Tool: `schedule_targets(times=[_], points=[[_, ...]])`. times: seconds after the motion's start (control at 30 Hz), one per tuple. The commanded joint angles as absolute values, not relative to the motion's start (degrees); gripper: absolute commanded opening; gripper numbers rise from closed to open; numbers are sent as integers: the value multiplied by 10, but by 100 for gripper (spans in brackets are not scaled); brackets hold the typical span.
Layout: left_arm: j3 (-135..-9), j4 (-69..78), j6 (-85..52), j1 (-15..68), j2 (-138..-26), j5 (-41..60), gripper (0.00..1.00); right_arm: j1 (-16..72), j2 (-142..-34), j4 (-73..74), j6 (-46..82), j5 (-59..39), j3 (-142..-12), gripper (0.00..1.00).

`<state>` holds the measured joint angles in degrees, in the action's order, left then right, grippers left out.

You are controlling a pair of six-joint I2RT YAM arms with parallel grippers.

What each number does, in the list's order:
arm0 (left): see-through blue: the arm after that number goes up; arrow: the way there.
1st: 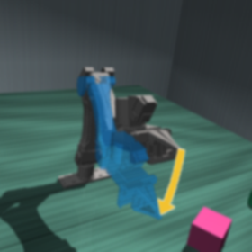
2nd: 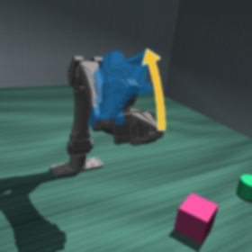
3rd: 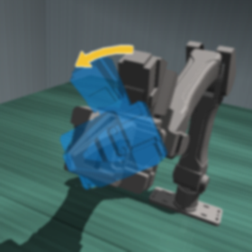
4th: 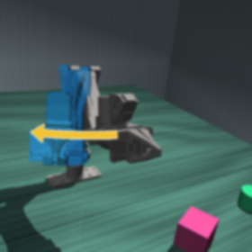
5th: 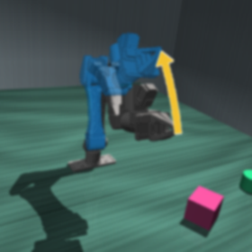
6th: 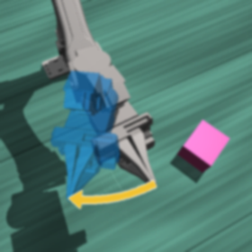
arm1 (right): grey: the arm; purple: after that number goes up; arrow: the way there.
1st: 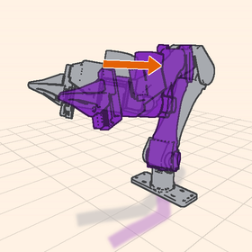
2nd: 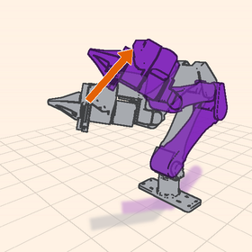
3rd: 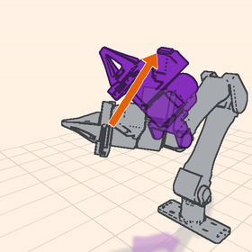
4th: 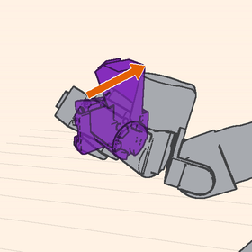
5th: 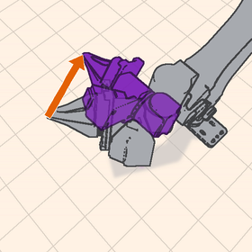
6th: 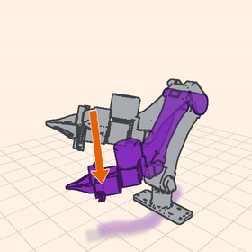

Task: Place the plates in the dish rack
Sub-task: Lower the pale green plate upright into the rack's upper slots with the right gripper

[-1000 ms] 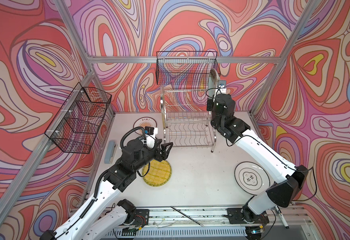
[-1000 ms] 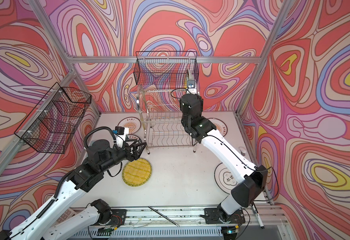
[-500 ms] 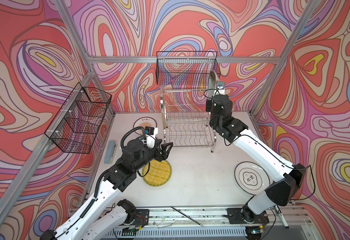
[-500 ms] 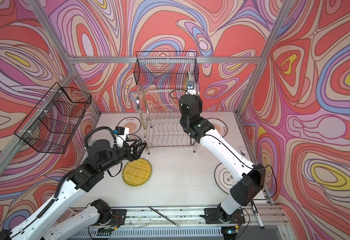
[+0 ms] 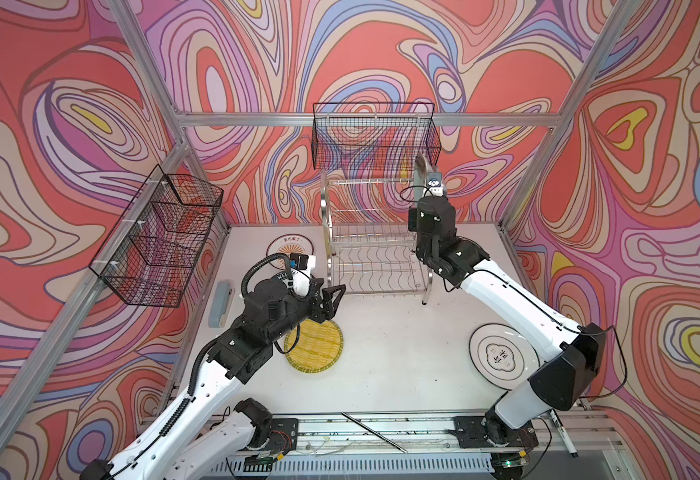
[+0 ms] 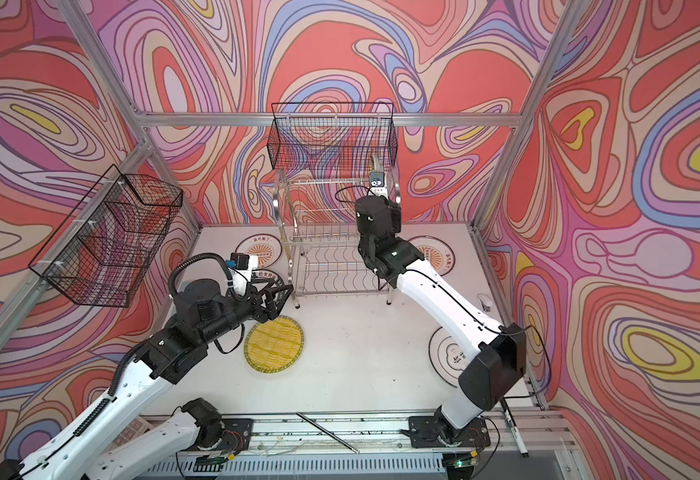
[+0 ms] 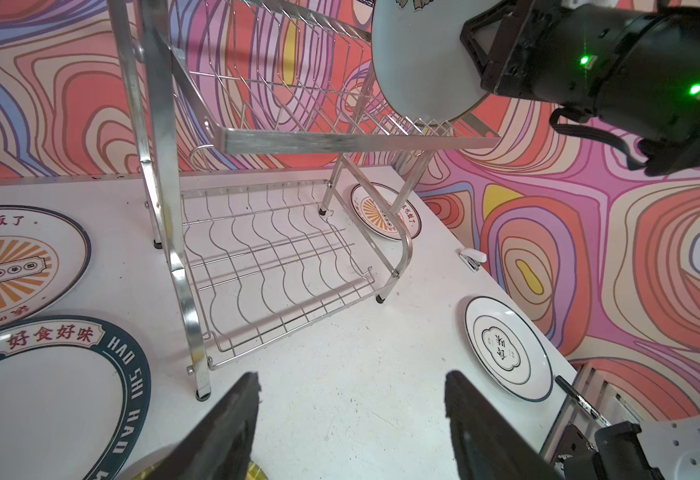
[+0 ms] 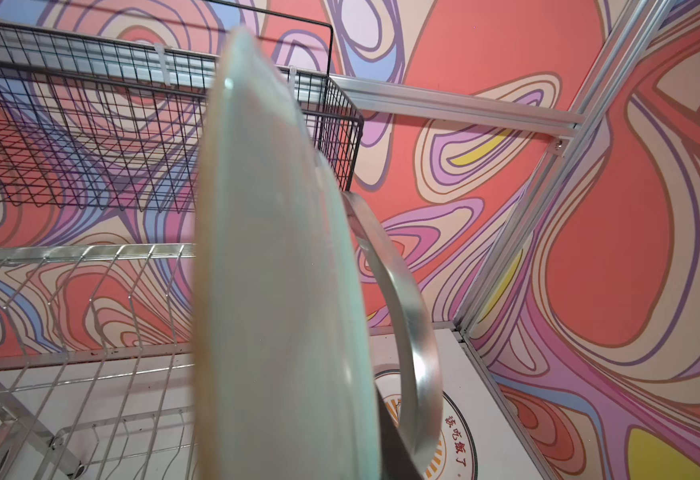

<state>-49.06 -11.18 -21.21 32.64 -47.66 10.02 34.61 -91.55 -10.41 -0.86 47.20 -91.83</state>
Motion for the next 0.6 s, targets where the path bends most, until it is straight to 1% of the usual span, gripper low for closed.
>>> schedule_targets(times=[0.0,0.57], points=[[-499,-128,-204,328,-469,92,73,350,-907,-52,7,476,-920,0],[-496,-128,-206,328,-464,87,73,350,-919,-83,25,469,-924,0]])
